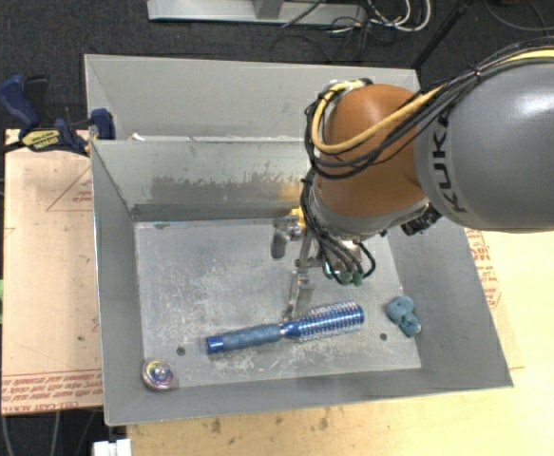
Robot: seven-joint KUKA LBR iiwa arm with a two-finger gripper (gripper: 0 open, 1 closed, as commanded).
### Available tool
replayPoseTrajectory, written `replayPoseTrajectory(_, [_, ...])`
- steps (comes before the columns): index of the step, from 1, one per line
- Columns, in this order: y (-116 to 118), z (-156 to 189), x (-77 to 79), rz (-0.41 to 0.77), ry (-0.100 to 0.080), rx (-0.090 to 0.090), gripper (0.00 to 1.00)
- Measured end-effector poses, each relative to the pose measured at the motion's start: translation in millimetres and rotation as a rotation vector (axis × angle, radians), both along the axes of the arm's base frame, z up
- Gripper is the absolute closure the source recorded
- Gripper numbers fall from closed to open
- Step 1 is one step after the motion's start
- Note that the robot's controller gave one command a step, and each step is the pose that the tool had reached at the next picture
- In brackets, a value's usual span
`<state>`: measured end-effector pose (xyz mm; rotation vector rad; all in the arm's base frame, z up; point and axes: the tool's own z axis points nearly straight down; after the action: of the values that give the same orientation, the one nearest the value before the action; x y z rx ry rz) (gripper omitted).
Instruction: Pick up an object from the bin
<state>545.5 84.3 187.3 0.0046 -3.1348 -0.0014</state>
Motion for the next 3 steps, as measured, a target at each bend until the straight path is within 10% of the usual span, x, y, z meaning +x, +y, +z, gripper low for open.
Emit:
replayPoseTrajectory(1, [-15,33,30.3,0.475,-0.012,0.001,0.00])
replayPoseTrajectory(2, [-18,-115,-18.9,0.635,0.001,0.005,0.00])
replayPoseTrajectory(3, [-18,-111,-16.3,0.634,-0.006,0.004,1.00])
